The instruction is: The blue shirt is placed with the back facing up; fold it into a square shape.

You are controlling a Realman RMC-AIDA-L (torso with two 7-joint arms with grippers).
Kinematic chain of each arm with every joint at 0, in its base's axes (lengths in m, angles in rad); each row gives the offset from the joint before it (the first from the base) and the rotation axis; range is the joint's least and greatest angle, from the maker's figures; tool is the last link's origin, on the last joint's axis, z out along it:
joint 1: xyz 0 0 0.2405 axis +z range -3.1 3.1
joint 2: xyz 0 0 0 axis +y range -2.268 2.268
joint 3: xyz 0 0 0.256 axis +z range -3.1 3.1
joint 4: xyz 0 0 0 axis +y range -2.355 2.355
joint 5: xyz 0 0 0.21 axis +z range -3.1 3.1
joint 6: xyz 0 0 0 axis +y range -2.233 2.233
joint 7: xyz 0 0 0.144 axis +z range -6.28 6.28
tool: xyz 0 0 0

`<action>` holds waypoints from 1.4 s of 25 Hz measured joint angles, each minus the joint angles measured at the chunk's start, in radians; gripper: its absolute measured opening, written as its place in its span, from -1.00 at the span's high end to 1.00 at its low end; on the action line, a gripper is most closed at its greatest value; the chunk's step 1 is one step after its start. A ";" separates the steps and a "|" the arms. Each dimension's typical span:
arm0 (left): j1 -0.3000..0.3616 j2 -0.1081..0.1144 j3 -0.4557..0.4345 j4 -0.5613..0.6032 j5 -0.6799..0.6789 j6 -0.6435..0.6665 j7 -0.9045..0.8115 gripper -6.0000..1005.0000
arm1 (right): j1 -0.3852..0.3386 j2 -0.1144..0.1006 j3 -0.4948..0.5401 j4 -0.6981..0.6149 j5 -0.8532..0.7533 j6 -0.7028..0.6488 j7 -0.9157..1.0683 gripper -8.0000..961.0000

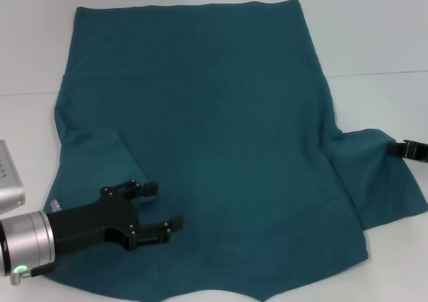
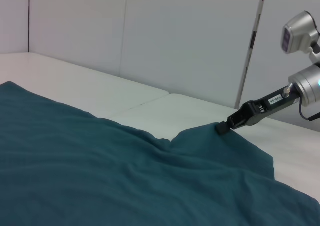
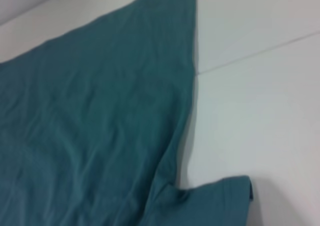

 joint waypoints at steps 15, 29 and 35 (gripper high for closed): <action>-0.007 0.001 0.000 0.000 0.000 -0.003 -0.012 -0.77 | 0.019 -0.014 0.002 -0.038 0.039 0.004 -0.021 0.97; -0.009 0.002 0.000 0.002 0.000 -0.005 -0.018 -0.77 | 0.055 -0.019 -0.018 -0.043 0.041 -0.009 -0.021 0.97; -0.009 0.002 0.000 0.000 0.000 -0.012 -0.018 -0.77 | 0.078 -0.017 -0.036 -0.043 0.042 -0.038 -0.021 0.97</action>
